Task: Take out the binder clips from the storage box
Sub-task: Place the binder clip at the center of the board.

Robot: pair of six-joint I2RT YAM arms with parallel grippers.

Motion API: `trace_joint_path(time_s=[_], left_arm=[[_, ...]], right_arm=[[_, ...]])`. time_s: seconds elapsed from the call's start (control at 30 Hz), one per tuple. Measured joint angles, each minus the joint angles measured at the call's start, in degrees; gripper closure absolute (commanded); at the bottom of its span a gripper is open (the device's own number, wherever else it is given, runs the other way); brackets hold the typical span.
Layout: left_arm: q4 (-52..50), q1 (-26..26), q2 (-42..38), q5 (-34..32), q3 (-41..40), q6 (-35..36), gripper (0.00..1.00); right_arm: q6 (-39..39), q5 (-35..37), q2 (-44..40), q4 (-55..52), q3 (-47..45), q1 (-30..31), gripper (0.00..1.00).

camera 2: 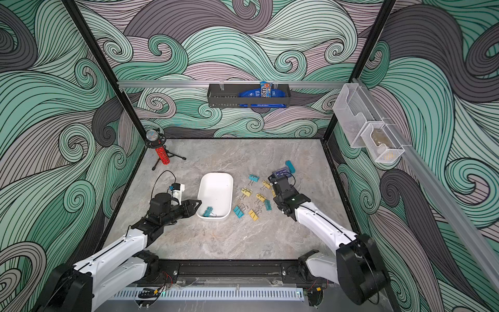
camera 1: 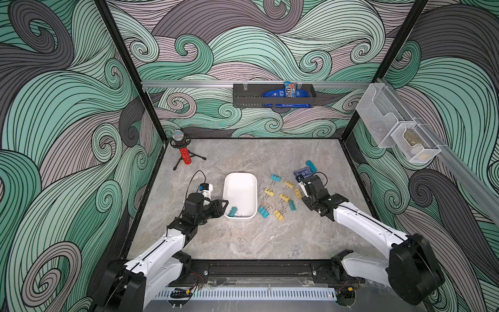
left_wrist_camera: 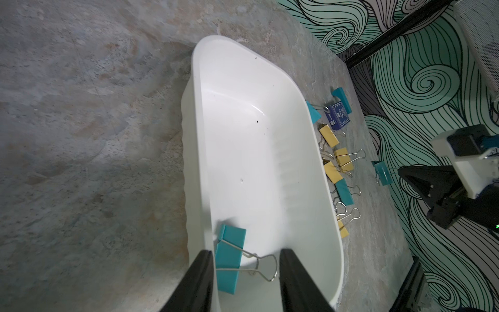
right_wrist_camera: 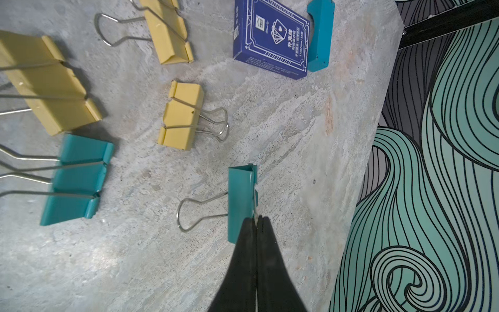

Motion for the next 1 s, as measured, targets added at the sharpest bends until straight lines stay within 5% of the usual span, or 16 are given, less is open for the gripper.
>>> trace_joint_path(time_s=[0.57, 1.0], left_arm=[[0.96, 0.0, 0.0, 0.31, -0.24, -0.02, 0.56], [1.2, 0.0, 0.0, 0.33, -0.59, -0.04, 0.56]], right_arm=[[0.7, -1.29, 8.37, 0.74, -0.33, 1.14, 0.99], [1.68, -2.32, 7.48, 0.7, -0.61, 3.04, 0.73]])
